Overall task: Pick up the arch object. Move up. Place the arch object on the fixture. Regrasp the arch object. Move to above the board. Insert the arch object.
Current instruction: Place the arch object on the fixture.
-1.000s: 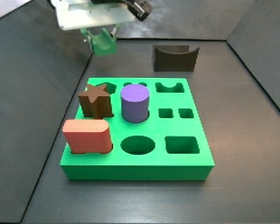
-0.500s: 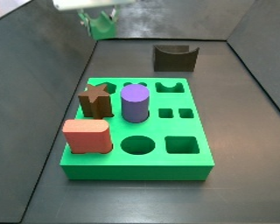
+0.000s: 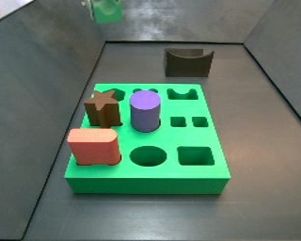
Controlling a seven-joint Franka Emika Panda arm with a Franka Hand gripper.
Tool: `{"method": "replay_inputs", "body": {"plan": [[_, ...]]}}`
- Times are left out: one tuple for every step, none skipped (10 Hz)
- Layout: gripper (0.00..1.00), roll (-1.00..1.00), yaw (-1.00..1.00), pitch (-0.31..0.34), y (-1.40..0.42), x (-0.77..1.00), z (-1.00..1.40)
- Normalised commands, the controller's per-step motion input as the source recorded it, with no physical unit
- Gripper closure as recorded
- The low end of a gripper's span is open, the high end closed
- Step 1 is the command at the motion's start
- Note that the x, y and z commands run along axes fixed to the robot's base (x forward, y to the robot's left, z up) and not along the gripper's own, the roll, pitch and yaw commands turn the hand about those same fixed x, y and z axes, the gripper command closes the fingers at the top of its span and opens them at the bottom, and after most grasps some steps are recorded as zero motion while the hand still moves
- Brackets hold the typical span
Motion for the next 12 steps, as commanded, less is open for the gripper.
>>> {"method": "replay_inputs", "body": {"plan": [[1.0, -0.13, -0.01, 0.046, -0.01, 0.0, 0.33], [1.0, -0.14, -0.01, 0.052, -0.01, 0.0, 0.18], [1.0, 0.02, -1.0, 0.045, 0.0, 1.0, 0.07], [1.0, 0.01, -1.0, 0.051, 0.0, 1.0, 0.06], [1.0, 0.02, -1.0, 0.08, 0.0, 1.0, 0.05], [1.0, 0.03, -1.0, 0.097, 0.0, 1.0, 0.05], [1.0, 0.03, -0.81, 0.143, 0.0, 1.0, 0.05], [1.0, 0.03, -0.59, 0.154, 0.0, 1.0, 0.05], [1.0, 0.04, -0.39, 0.164, 0.0, 1.0, 0.04], [1.0, 0.04, -0.25, 0.166, 0.0, 1.0, 0.04], [1.0, 0.05, -0.16, 0.169, 0.0, 1.0, 0.04], [1.0, 0.04, -0.09, 0.168, 0.0, 1.0, 0.04]]}}
